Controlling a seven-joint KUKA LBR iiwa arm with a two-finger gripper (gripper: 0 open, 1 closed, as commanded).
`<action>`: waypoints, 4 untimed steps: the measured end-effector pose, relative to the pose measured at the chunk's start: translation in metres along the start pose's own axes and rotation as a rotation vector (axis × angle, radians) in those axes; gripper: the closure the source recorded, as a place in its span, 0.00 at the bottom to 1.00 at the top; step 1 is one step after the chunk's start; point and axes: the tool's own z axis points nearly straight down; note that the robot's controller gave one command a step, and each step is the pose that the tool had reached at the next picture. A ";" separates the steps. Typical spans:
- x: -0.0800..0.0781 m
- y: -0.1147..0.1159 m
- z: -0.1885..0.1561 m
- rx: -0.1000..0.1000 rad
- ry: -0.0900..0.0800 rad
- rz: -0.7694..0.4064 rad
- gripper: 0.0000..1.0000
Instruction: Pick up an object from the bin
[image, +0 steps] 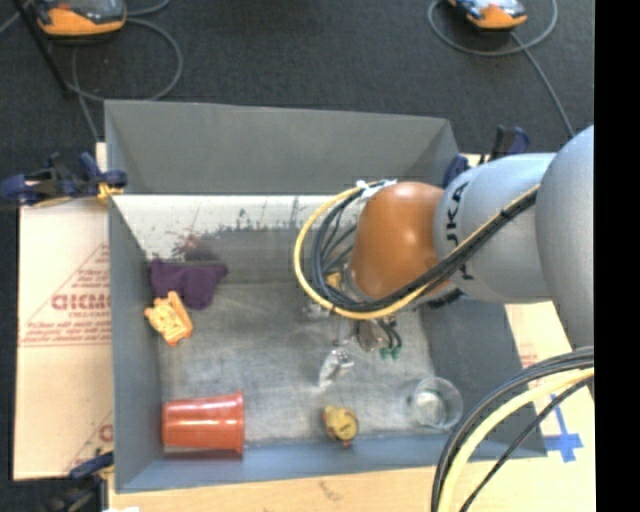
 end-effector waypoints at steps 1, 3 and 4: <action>0.040 0.015 -0.002 -0.005 0.015 -0.191 0.00; 0.071 -0.015 0.001 -0.004 0.018 0.008 0.00; 0.049 -0.025 -0.055 -0.006 0.020 -0.180 0.00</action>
Offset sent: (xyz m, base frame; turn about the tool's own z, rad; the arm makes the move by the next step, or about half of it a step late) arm -0.0813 -0.0389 -0.0092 0.0139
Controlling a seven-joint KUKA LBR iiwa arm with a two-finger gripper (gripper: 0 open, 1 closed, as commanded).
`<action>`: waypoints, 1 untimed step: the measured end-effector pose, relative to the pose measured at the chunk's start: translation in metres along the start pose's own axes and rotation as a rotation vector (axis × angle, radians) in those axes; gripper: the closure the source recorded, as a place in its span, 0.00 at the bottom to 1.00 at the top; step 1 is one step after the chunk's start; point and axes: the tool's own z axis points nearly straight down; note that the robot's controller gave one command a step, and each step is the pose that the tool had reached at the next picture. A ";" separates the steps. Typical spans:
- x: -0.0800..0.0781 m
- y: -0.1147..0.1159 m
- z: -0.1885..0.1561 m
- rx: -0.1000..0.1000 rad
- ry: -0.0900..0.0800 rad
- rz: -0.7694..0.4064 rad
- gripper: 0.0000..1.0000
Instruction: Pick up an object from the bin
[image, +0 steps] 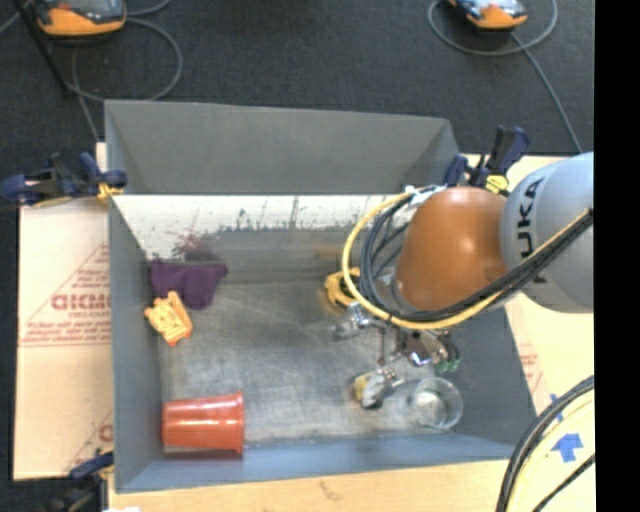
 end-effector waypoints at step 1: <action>0.032 -0.052 0.051 -0.009 -0.017 0.082 1.00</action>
Offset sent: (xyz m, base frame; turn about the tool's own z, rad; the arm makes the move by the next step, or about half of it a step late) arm 0.0000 0.0000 0.0000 0.0000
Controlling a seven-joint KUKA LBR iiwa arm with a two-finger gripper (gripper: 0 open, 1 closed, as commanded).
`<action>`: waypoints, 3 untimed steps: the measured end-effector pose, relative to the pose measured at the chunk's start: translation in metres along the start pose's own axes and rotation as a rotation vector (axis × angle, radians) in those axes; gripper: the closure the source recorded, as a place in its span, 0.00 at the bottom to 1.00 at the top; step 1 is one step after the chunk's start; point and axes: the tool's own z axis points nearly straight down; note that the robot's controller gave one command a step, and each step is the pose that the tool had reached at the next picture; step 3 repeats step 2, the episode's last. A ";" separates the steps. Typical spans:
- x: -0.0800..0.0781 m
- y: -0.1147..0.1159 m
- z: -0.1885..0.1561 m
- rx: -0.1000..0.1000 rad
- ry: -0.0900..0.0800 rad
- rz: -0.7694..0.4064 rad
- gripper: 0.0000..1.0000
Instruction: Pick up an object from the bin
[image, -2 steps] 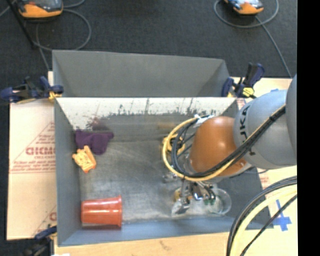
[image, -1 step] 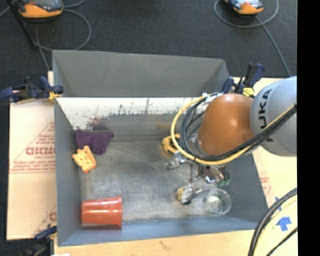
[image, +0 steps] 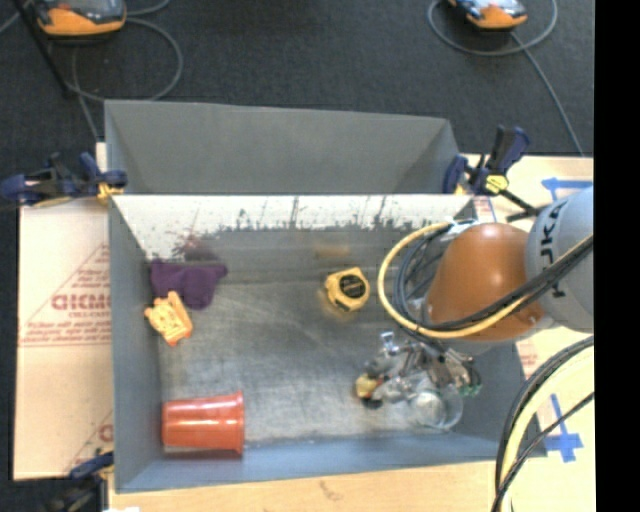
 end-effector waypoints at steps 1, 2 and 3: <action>0.000 0.000 0.000 0.000 0.000 0.000 1.00; -0.004 -0.008 -0.169 0.014 0.004 -0.076 1.00; -0.004 -0.008 -0.169 0.014 0.004 -0.076 1.00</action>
Offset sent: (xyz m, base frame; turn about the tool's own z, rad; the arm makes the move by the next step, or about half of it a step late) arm 0.0018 -0.0080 0.1653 -0.0788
